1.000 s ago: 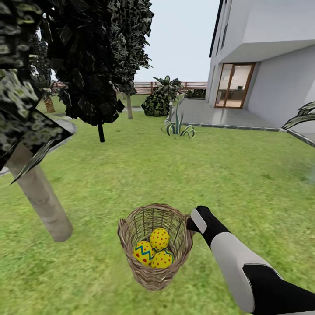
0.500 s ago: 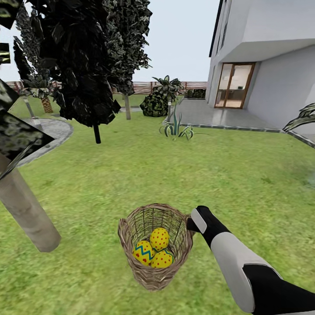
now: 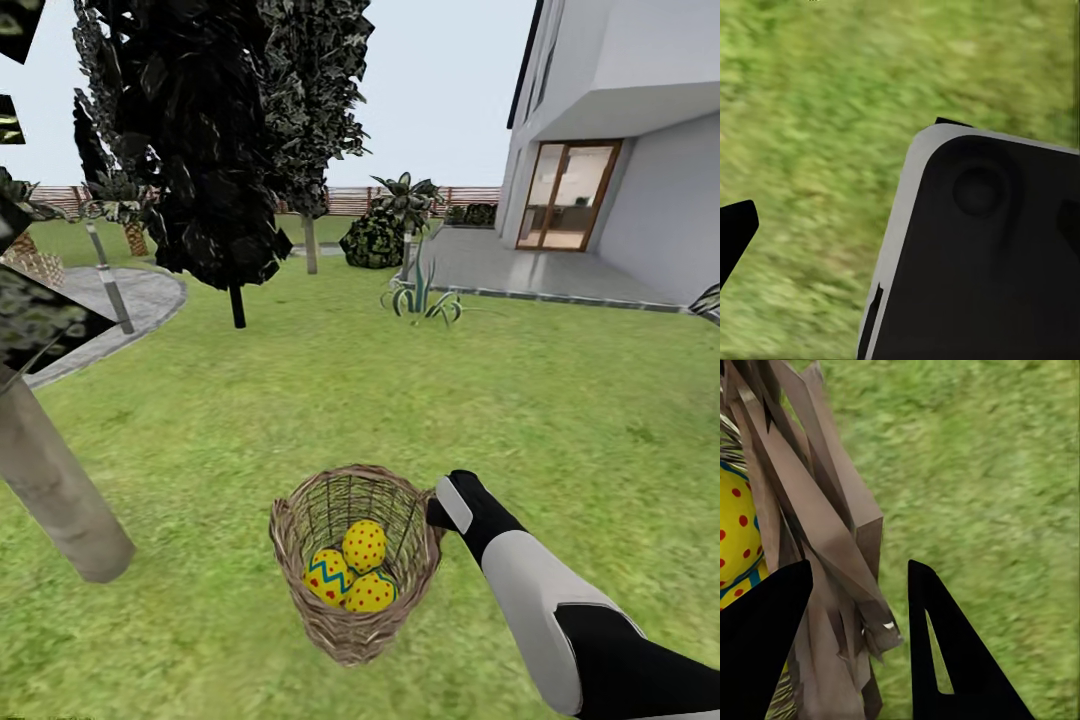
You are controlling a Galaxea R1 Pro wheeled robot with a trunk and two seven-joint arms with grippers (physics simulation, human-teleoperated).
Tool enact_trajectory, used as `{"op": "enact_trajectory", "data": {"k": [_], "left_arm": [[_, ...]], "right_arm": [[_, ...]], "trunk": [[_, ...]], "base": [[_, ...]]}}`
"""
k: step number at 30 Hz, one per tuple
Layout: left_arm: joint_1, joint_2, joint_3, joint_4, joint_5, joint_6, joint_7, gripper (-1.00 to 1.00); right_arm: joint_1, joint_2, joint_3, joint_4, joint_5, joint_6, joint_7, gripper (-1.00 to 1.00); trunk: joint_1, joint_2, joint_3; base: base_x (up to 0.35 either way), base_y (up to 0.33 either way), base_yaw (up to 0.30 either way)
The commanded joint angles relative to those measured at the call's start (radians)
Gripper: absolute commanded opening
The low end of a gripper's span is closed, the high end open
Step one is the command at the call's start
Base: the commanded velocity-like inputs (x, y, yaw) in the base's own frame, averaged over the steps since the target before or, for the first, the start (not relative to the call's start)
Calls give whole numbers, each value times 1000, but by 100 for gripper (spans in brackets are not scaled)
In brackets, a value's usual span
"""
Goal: Take the three Easter eggs out of the wicker basket on the lawn in the garden, then place them on the lawn next to a single tree (choose any tree) so that all three eggs are next to the same tree and none are left in the basket.
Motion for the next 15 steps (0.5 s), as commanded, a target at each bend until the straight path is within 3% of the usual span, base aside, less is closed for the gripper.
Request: {"op": "enact_trajectory", "data": {"k": [1,10,15], "left_arm": [[0,0,1,-1,9,-1,-7,100],[0,0,1,-1,8,-1,19,100],[0,1,6,-4,16,-23,21,100]], "right_arm": [[0,1,-5,-2,-17,-2,-9,-100],[0,1,-5,-3,-17,-2,-8,-100],[0,1,-5,-3,-17,-2,-8,-100]], "trunk": [[0,0,-1],[0,0,-1],[0,0,-1]], "base": [[270,-206,284],[270,-206,279],[150,-126,70]]}}
